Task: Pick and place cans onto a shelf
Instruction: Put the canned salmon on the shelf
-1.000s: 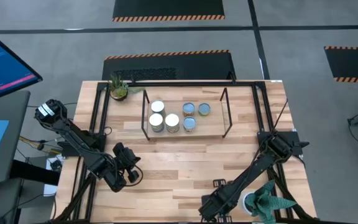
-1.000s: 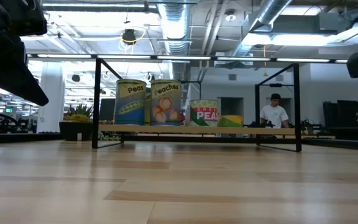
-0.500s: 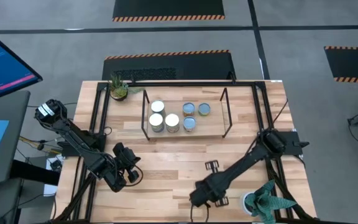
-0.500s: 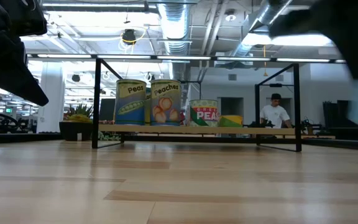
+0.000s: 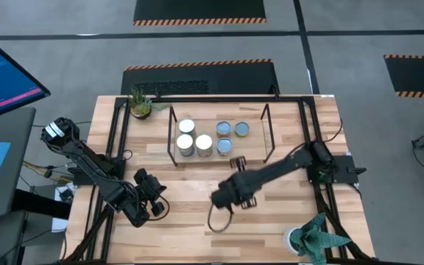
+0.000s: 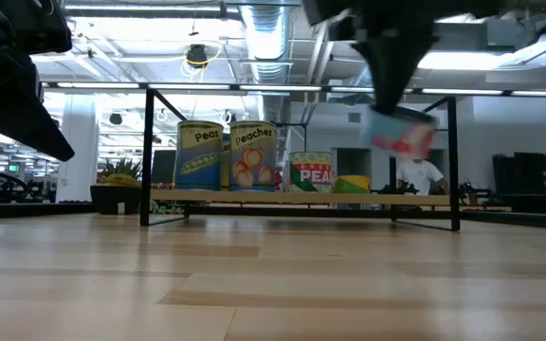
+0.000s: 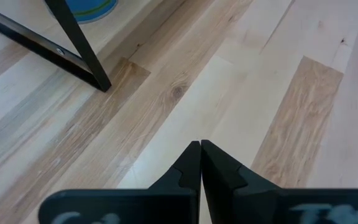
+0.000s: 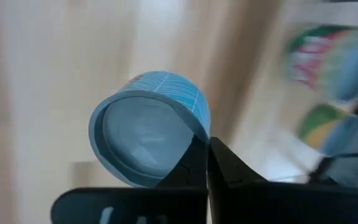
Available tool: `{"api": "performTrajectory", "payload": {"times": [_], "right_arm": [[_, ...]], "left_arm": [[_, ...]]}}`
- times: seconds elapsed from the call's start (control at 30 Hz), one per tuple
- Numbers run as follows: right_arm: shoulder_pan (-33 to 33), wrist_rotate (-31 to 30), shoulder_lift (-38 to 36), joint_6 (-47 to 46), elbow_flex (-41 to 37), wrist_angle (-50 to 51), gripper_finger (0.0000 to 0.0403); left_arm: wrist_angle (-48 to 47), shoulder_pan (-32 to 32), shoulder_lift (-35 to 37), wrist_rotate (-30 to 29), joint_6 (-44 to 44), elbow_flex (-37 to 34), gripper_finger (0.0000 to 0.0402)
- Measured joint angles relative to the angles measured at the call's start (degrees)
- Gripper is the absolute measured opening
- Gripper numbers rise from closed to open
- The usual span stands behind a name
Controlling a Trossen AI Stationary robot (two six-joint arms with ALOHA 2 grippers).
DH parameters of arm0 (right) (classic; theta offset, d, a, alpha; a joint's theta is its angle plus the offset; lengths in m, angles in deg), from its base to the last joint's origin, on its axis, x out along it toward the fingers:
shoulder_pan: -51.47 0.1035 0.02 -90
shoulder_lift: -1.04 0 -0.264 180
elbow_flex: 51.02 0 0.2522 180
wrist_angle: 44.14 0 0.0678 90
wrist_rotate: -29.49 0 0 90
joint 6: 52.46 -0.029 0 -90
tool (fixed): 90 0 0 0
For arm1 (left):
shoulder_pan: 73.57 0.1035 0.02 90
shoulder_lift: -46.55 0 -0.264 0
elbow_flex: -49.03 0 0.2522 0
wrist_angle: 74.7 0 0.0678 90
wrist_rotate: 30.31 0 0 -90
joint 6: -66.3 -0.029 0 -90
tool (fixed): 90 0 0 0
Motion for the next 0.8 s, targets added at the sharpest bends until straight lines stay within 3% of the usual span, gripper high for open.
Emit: {"api": "performTrajectory", "payload": {"times": [0.1, 0.4, 0.6, 0.8], "right_arm": [[-3.38, -3.06, -0.05, 1.54, 0.08, 0.66, 0.0005], [-15.82, -2.95, -0.48, 9.67, 0.05, 0.51, 0.0004], [-23.28, 4.97, -0.52, 12.43, -0.85, 0.42, 0.0013], [-28.50, 6.05, -0.52, 12.53, -5.72, -1.61, 0.0011]], "left_arm": [[0.04, 0.02, 0.00, 0.00, 0.01, -0.01, 0.0000], [0.05, 0.01, 0.00, -0.25, 0.01, -0.02, 0.0000], [0.07, 0.00, 0.00, -0.24, -0.01, -0.02, 0.0000], [0.07, 0.00, 0.00, -0.24, 0.01, 0.00, 0.0000]]}}
